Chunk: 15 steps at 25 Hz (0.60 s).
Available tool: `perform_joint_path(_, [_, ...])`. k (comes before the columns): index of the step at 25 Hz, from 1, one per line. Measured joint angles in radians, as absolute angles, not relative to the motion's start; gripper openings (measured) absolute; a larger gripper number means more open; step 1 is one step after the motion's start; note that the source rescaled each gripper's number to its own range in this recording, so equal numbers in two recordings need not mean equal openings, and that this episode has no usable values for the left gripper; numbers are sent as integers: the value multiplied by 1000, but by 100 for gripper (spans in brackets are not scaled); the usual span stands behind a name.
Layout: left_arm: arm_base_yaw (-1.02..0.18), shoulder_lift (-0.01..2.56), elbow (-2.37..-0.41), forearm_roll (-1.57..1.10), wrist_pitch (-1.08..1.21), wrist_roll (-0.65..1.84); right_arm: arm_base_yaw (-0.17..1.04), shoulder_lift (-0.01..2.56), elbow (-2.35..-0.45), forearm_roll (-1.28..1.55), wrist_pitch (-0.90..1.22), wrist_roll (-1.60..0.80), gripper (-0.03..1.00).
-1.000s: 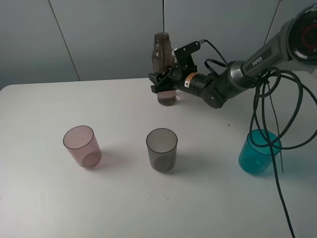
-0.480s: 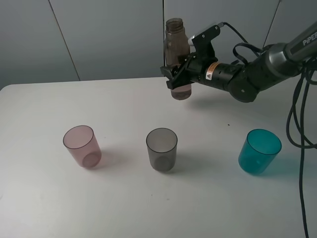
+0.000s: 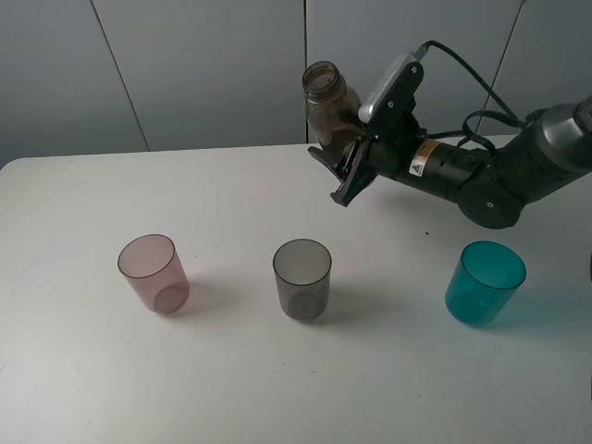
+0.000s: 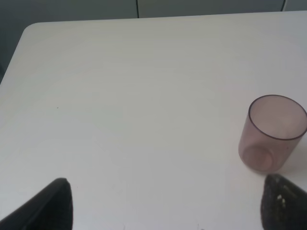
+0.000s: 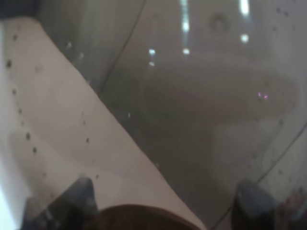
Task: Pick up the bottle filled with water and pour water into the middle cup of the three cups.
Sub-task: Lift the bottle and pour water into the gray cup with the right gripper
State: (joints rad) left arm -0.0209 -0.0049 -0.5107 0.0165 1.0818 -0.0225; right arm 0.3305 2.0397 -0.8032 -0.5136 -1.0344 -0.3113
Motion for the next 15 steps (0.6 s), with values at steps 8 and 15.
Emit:
perform_joint_path(8, [-21, -5, -511, 17, 1082, -22, 331, 2024, -774, -514, -1040, -641, 1])
perform_joint_path(15, [-21, -5, -511, 17, 1082, -22, 331, 2022, -774, -514, -1040, -812, 0])
